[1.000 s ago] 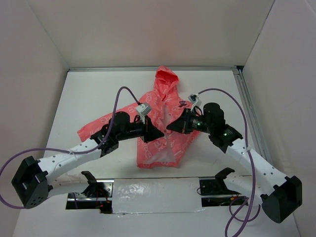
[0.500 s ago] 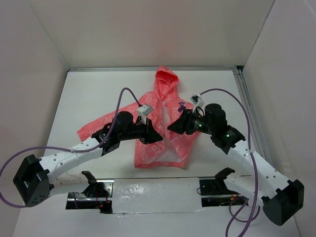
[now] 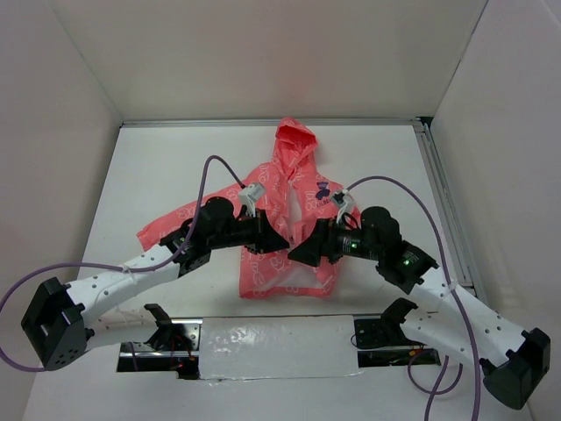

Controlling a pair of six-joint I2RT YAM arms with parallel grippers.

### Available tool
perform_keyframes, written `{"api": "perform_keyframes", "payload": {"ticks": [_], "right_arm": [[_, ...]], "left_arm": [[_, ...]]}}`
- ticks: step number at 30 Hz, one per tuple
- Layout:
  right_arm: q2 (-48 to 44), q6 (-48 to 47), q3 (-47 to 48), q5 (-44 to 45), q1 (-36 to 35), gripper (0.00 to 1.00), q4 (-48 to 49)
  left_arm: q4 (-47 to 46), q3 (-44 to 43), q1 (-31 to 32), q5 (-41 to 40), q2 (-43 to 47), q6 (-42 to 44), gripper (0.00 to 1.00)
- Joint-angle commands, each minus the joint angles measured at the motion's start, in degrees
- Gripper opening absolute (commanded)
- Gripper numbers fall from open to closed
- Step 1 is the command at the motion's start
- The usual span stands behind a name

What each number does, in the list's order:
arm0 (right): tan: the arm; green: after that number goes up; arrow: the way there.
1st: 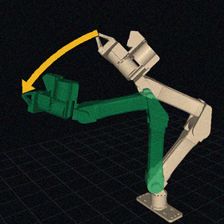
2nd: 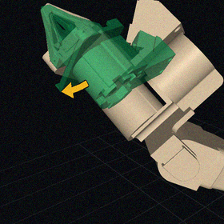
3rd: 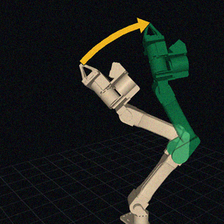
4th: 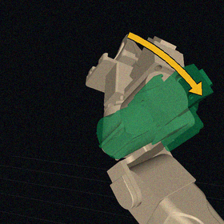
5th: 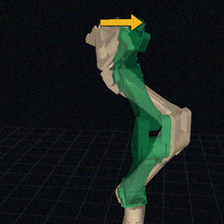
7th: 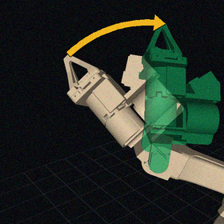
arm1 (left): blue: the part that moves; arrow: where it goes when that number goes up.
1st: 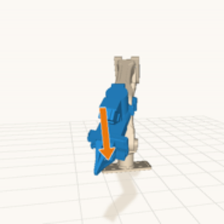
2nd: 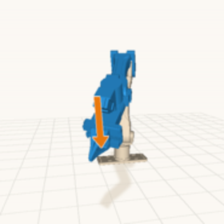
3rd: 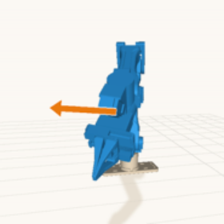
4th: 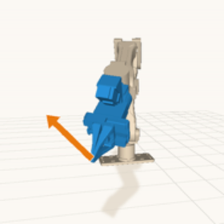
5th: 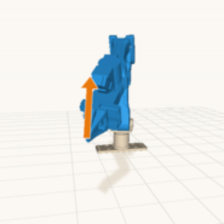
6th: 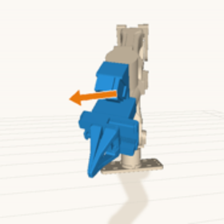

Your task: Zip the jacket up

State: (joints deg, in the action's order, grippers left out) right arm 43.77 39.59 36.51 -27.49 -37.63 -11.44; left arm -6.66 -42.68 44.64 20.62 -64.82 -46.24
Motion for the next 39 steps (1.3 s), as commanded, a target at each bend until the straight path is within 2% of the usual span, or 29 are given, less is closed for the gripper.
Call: {"api": "perform_keyframes", "payload": {"ticks": [1, 13, 21, 23, 24, 26, 27, 31, 36, 39], "right_arm": [[-0.09, 3.3, -1.44, -0.37, -2.18, 1.0, 5.46], [5.71, 10.94, -4.17, 2.61, -3.59, 1.0, 21.45], [4.75, 11.91, -4.7, 4.46, -3.77, 0.99, 21.38], [4.49, 11.47, -4.52, 3.84, -3.77, 0.93, 20.59], [4.31, 10.77, -4.61, 4.54, -4.12, 0.84, 19.45], [4.48, 10.5, -4.43, 5.16, -4.21, 0.82, 17.87], [4.48, 9.98, -4.08, 4.99, -4.21, 0.76, 16.73], [5.1, 9.45, -3.03, 5.16, -4.3, 0.76, 14.7], [5.19, 9.36, -2.24, 6.65, -4.56, 0.53, 12.41], [4.57, 9.62, -2.67, 7.97, -4.91, 0.5, 12.15]], "left_arm": [[-2.75, -2.06, -0.35, 0.21, 1.53, -2.63, 0.0], [-3.8, -1.53, -0.35, 0.03, 1.97, -3.95, 0.0], [-4.07, -1.18, -0.35, -1.02, 2.33, -4.38, 0.0], [-3.89, -1.27, -0.35, -1.9, 2.24, -4.65, 0.0], [-3.63, -1.36, -0.35, -1.9, 1.98, -4.82, 0.0], [-3.89, -1.1, -0.35, -1.72, 2.06, -4.74, 0.0], [-4.24, -0.92, -0.35, -1.73, 2.15, -4.91, 0.0], [-4.25, -0.57, -0.35, -2.95, 2.76, -4.91, 0.0], [-3.8, -0.22, -0.35, -3.83, 3.38, -4.74, 0.0], [-3.72, -0.21, -0.35, -3.83, 3.38, -4.48, 0.0]]}}
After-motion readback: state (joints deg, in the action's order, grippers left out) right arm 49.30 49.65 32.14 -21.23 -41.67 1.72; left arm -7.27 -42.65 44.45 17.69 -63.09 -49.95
